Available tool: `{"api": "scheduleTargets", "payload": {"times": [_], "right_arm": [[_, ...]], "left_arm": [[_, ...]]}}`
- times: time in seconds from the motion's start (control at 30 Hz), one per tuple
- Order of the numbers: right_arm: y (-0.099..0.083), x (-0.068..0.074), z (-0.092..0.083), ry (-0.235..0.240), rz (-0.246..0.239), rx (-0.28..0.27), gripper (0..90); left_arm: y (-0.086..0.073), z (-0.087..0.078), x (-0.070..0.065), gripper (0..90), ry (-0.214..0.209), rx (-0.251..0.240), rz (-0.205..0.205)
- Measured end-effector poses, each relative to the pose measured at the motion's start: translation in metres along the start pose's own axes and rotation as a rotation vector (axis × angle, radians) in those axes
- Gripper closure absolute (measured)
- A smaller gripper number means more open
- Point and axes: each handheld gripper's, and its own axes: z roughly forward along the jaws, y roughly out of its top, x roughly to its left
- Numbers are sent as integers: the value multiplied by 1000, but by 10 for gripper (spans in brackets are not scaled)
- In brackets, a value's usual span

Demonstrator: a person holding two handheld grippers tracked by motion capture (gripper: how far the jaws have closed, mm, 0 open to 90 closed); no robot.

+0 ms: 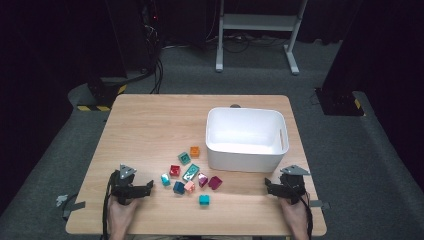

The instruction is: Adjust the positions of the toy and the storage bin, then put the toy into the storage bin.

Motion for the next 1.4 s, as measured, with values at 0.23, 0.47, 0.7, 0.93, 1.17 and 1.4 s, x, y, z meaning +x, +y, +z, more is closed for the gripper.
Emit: {"api": "scheduleTargets", "payload": {"times": [0.23,0.47,0.7,0.93,1.17,1.4], "right_arm": [[0,0,0,-1,1,0,173],[0,0,0,-1,1,0,173],[0,0,0,-2,1,1,176],[0,0,0,-2,1,1,178],[0,0,0,0,2,0,178],[0,1,0,5,-3,-2,190]], "left_arm": [[0,0,0,23,1,0,-2],[0,0,0,23,1,0,-3],[0,0,0,25,3,-1,-3],[0,0,0,25,3,-1,-4],[0,0,0,25,0,-1,2],[-1,-5,0,94,-16,-10,-9]]}}
